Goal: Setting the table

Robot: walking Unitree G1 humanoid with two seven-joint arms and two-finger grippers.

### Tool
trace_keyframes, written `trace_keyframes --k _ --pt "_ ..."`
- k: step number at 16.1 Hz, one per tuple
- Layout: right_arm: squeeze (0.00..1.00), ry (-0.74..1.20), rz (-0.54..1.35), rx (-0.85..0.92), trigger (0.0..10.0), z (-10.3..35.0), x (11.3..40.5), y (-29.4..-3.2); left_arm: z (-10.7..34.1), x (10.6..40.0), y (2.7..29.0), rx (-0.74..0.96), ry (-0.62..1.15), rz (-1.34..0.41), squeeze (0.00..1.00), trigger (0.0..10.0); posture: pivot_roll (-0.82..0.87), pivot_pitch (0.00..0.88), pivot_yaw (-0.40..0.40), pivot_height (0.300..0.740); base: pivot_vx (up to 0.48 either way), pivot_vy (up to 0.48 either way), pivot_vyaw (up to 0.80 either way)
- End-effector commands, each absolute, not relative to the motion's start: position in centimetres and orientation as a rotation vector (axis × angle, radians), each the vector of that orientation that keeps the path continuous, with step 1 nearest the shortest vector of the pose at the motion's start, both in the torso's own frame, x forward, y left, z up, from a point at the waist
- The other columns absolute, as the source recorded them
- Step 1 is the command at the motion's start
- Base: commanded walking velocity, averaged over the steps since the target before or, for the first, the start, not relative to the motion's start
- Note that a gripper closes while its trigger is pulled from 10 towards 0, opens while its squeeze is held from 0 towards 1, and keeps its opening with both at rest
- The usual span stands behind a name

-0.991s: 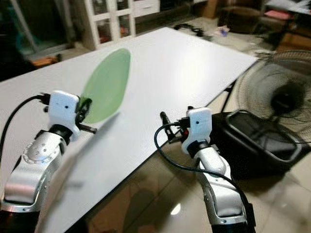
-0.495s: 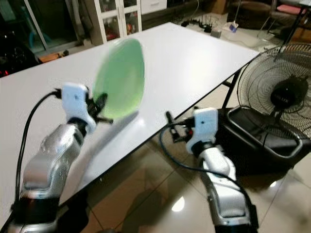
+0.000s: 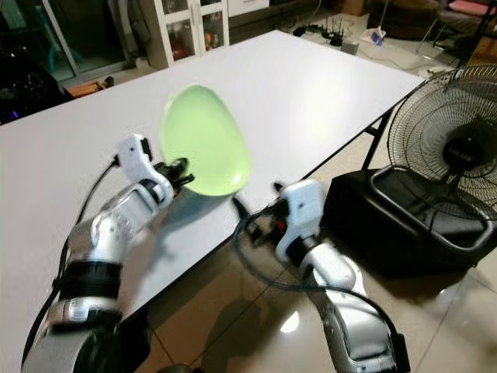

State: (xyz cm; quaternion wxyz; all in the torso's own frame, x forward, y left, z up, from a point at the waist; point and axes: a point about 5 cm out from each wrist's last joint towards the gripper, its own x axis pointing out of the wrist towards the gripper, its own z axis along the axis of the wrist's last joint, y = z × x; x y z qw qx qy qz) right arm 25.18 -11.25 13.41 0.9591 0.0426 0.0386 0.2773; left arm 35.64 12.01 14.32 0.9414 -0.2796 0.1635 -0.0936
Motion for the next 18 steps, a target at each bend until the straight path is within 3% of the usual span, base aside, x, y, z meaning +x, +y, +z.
trace_keyframes --k 1,5,10,11,12,13,14,15,18 --pt "0.00 0.097 0.587 0.095 10.0 13.4 24.8 -11.1 14.6 35.9 12.4 -0.590 0.350 -0.173 0.00 10.0 -0.01 0.000 0.096 0.740 0.000 0.000 0.00" --pt "0.00 0.164 0.641 0.070 10.0 12.9 23.7 -11.1 13.8 36.1 13.1 -0.623 0.441 -0.155 0.00 10.0 -0.02 0.000 0.104 0.740 0.000 0.000 0.00" --pt "0.00 0.104 0.457 -0.005 10.0 13.2 25.3 -13.1 12.2 35.6 14.9 -0.648 0.560 -0.045 0.01 10.0 -0.02 0.000 0.103 0.740 0.000 0.000 0.00" --pt "0.00 0.078 0.395 -0.012 10.0 13.5 25.9 -13.6 11.1 35.2 15.1 -0.638 0.628 -0.011 0.38 10.0 -0.01 0.000 0.101 0.740 0.000 0.000 0.00" --pt "0.00 0.072 0.383 -0.009 10.0 13.6 26.0 -13.7 10.8 35.0 15.1 -0.630 0.643 -0.010 0.39 10.0 -0.01 0.000 0.102 0.740 0.000 0.000 0.00" --pt "0.00 0.069 0.378 -0.009 10.0 13.6 26.1 -13.8 10.7 35.0 14.9 -0.647 0.657 -0.024 0.72 10.0 -0.01 0.000 0.102 0.740 0.000 0.000 0.00" --pt "0.00 0.069 0.375 -0.008 10.0 13.6 26.1 -13.8 10.8 34.9 14.6 -0.657 0.663 -0.042 0.91 10.0 -0.01 0.000 0.102 0.740 0.000 0.000 0.00" --pt "0.00 0.068 0.376 -0.009 10.0 13.6 26.1 -13.8 10.8 34.9 14.4 -0.649 0.671 -0.051 1.00 10.0 -0.01 0.000 0.102 0.740 0.000 0.000 0.00" --pt "0.00 0.072 0.390 -0.010 10.0 13.4 26.0 -13.5 10.6 34.7 14.1 -0.643 0.695 -0.065 1.00 10.0 -0.02 0.000 0.106 0.740 0.000 0.000 0.00"
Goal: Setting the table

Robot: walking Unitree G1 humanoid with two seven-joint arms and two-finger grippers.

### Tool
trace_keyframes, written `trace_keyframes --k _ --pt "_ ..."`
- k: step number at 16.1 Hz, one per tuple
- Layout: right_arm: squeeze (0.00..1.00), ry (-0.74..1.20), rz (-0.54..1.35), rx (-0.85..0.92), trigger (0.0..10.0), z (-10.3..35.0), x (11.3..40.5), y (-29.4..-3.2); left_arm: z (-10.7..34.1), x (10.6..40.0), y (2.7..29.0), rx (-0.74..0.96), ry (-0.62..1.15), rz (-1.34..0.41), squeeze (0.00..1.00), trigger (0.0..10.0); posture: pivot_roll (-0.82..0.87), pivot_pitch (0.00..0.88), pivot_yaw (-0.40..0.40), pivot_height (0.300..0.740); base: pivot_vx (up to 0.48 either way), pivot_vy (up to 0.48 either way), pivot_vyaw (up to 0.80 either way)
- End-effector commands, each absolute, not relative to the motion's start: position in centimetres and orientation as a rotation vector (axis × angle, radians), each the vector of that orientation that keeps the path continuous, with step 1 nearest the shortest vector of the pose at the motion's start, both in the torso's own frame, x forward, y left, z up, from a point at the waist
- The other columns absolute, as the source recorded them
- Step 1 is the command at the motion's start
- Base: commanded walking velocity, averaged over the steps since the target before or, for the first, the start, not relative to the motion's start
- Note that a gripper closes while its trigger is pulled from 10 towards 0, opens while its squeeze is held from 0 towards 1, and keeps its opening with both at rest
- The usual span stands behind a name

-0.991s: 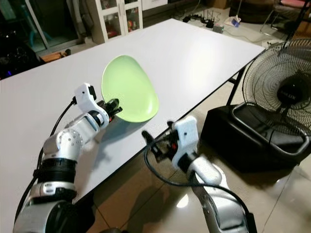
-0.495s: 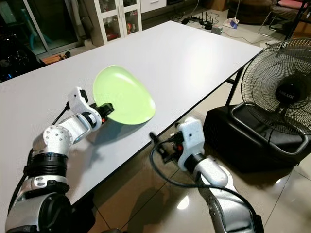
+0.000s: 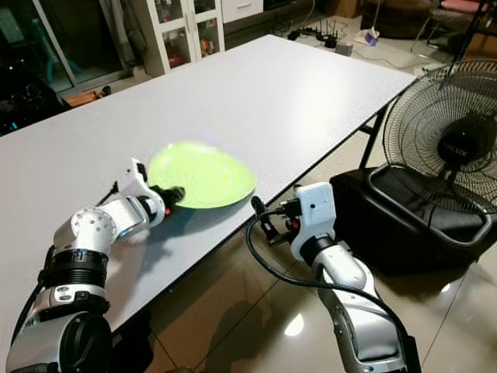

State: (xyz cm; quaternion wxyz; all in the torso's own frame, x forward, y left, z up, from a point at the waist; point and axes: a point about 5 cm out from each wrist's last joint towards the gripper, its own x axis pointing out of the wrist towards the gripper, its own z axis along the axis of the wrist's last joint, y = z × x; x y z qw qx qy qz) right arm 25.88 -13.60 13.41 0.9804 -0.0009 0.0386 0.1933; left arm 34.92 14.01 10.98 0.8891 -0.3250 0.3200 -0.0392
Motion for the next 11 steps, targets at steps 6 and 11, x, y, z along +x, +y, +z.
trace_keyframes --k 6,11 --pt "0.00 0.079 0.409 -0.011 10.0 13.3 25.9 -13.3 10.2 34.4 14.2 -0.602 0.725 -0.071 1.00 10.0 -0.02 0.000 0.106 0.740 0.000 0.000 0.00" --pt "0.00 0.152 0.602 0.002 10.0 12.5 24.4 -12.0 10.1 34.1 14.6 -0.493 0.767 -0.083 1.00 10.0 -0.01 0.000 0.099 0.740 0.000 0.000 0.00"
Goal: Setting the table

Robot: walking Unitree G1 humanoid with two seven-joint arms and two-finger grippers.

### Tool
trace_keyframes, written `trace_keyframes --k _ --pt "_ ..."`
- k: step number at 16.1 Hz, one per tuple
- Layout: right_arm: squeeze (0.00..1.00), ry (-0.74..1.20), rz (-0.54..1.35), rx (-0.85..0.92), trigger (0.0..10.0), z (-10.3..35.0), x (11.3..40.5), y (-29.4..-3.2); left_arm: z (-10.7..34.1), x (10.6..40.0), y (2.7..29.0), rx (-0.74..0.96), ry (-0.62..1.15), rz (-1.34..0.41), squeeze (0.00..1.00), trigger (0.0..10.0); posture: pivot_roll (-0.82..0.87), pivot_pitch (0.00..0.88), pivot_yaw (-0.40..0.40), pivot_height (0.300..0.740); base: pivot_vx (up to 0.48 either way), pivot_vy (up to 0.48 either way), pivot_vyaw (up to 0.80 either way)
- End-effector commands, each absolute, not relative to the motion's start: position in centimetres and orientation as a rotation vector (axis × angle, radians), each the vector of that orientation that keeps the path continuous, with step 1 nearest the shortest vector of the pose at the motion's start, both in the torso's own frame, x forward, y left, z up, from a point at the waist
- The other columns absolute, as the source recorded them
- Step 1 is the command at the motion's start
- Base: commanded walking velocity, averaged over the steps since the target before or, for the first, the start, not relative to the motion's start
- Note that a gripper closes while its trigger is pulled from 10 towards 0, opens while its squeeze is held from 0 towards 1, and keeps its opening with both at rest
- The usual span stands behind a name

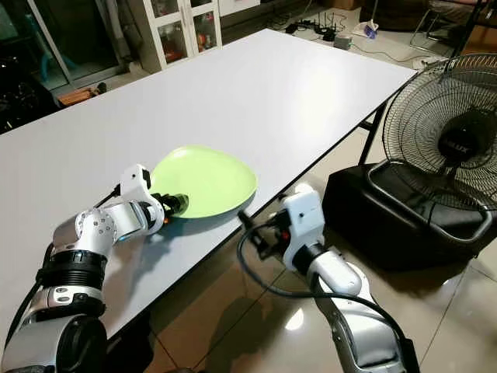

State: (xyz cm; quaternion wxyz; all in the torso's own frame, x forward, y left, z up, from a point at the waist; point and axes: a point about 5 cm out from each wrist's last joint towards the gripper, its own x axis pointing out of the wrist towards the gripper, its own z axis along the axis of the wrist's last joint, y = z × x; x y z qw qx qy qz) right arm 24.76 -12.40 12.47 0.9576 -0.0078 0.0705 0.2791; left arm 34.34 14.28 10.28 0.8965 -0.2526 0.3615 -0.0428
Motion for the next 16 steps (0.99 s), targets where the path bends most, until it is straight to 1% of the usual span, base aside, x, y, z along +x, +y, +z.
trace_keyframes --k 1,4,6,8,11,12,16 --pt "0.00 0.178 0.659 0.001 10.0 12.3 23.8 -11.7 10.1 33.8 14.5 -0.437 0.785 -0.121 1.00 10.0 -0.01 0.000 0.099 0.740 0.000 0.000 0.00" --pt "0.00 0.196 0.713 0.020 10.0 12.3 23.4 -11.5 10.1 33.4 14.5 -0.357 0.800 -0.141 1.00 10.0 -0.01 0.000 0.098 0.740 0.000 0.000 0.00" --pt "0.00 0.223 0.790 0.012 10.0 12.2 22.8 -11.4 9.9 33.2 14.6 -0.265 0.813 -0.166 1.00 10.0 -0.01 0.000 0.095 0.740 0.000 0.000 0.00" --pt "0.00 0.236 0.816 0.007 10.0 12.2 22.6 -11.5 9.8 33.1 14.9 -0.219 0.812 -0.160 1.00 10.0 -0.01 0.000 0.094 0.740 0.000 0.000 0.00" --pt "0.00 0.234 0.812 0.013 10.0 12.4 22.7 -11.6 9.8 33.6 15.7 -0.193 0.787 -0.112 1.00 10.0 -0.01 0.000 0.093 0.740 0.000 0.000 0.00" --pt "0.00 0.231 0.809 0.017 10.0 12.4 22.8 -11.6 10.0 34.0 16.3 -0.192 0.760 -0.062 1.00 10.0 -0.01 0.000 0.093 0.740 0.000 0.000 0.00" --pt "0.00 0.225 0.793 0.017 10.0 12.4 22.9 -11.5 10.2 35.1 17.2 -0.231 0.698 0.055 1.00 10.0 -0.01 0.000 0.095 0.740 0.000 0.000 0.00"
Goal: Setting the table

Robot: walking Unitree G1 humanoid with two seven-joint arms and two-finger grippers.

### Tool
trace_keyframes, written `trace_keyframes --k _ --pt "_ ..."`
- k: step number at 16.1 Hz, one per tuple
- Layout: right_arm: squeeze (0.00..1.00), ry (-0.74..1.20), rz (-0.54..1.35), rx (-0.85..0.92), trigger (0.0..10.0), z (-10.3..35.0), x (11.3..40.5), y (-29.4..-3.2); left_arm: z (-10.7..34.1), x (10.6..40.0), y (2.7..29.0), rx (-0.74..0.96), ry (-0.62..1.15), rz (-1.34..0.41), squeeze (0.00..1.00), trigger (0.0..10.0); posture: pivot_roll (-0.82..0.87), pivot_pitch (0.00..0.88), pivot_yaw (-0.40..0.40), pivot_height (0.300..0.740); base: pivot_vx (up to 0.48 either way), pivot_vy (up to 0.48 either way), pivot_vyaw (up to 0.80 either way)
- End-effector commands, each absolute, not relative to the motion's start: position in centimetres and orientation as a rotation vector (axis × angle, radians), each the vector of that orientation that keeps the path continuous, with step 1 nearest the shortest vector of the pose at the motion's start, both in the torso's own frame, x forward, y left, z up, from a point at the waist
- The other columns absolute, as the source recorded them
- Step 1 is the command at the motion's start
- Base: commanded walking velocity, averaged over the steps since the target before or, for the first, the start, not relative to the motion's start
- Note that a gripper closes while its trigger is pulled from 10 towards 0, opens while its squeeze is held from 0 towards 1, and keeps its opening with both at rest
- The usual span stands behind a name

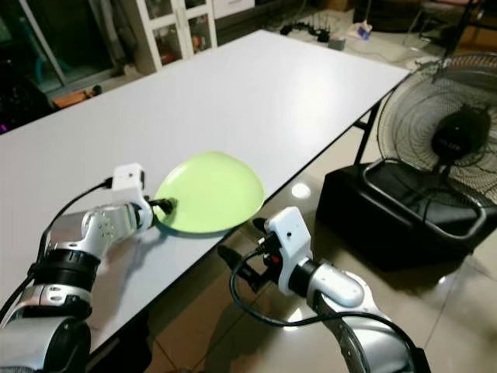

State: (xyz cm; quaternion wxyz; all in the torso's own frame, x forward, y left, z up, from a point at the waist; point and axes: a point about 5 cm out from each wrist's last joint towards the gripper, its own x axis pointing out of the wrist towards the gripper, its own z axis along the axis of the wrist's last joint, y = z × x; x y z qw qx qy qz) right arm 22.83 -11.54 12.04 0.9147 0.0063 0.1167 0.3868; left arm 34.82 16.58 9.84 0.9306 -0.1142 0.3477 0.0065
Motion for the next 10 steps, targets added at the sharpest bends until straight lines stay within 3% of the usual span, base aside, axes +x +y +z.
trace_keyframes --k 1,5,6,10 --pt "0.00 0.224 0.792 0.017 10.0 12.4 22.9 -11.5 10.3 35.3 17.3 -0.247 0.687 0.071 1.00 10.0 -0.01 0.000 0.095 0.740 0.000 0.000 0.00" --pt "0.00 0.222 0.774 0.007 10.0 12.4 23.0 -11.7 10.6 36.3 17.4 -0.288 0.624 0.130 1.00 10.0 -0.02 0.000 0.096 0.740 0.000 0.000 0.00" --pt "0.00 0.216 0.768 0.008 10.0 12.5 23.1 -11.7 12.1 37.0 17.9 -0.292 0.515 0.159 0.00 10.0 -0.02 0.000 0.096 0.740 0.000 0.000 0.00" --pt "0.00 0.152 0.689 0.013 10.0 13.3 24.3 -12.2 16.0 38.3 18.9 -0.279 0.267 0.140 0.00 10.0 -0.01 0.000 0.083 0.740 0.000 0.000 0.00"
